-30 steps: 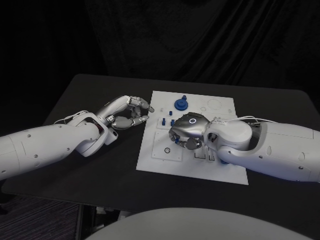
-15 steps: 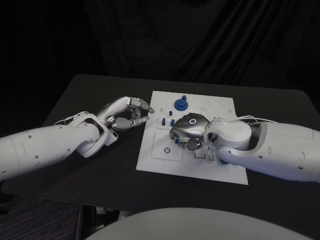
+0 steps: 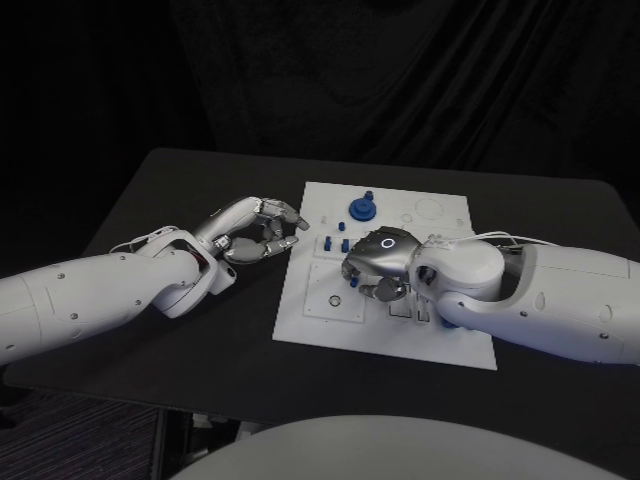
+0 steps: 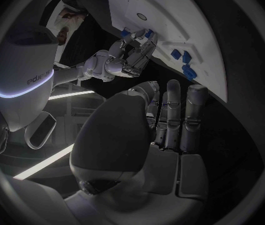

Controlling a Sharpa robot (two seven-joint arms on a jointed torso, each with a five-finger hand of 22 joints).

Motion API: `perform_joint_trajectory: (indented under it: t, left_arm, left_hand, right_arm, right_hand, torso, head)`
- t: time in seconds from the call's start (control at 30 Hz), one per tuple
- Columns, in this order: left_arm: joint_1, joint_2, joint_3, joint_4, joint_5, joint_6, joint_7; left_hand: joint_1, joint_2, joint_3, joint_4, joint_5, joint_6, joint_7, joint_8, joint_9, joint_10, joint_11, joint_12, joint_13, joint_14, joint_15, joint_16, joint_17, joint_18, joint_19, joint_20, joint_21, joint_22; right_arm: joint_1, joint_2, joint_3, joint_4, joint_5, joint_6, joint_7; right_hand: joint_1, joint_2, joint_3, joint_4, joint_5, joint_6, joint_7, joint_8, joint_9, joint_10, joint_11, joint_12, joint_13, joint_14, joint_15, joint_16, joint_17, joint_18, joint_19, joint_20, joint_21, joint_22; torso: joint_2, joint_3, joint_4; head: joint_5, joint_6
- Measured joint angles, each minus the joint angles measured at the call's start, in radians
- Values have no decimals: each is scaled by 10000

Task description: Assemble the parts on the task board

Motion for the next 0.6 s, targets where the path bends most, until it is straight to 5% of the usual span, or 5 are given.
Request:
perform_joint_trajectory:
  t: [0.2, 0.33, 0.6]
  left_arm:
    - [-29, -28, 2, 8, 0, 1, -1]
    - [-41, -64, 2, 22, 0, 1, -2]
    - [-46, -149, 2, 63, 1, 0, -4]
  left_hand:
    - [0, 0, 0, 0, 0, 0, 0, 0, 0, 0, 0, 0, 0, 0, 0, 0, 0, 0, 0, 0, 0, 8]
    - [0, 0, 0, 0, 0, 0, 0, 0, -15, 0, 0, 0, 1, 0, 0, 0, -9, 0, 0, 0, 0, 8]
    - [0, 0, 0, 0, 0, 0, 0, 0, -15, 0, 0, 0, -4, 0, 0, 0, -8, 0, 0, 0, 0, 7]
  right_arm:
    - [1, -304, 6, 162, 2, -195, 2]
    - [122, -708, 12, 505, 80, -454, 13]
    - [1133, -1976, 70, 1352, 613, -1205, 47]
  right_hand:
    - [-115, -115, -260, 101, 0, -723, -172, -623, -363, -870, 125, 0, 141, -165, 85, -117, -214, 0, -205, 49, -377, -1]
    - [-115, -115, -364, 164, 0, -740, -182, -660, -432, -1129, 178, 0, 165, -200, 121, -116, -233, 160, -221, 64, -410, -1]
    - [-173, -173, -797, 433, 0, -222, -104, -383, -372, -1208, 183, 480, 333, -76, 197, 3, -20, 158, -14, 183, -166, -1]
  torso:
    - [0, 1, 1]
    - [2, 5, 0]
    - [5, 12, -8]
  head:
    - [-6, 0]
    - [-43, 0]
    - [-46, 0]
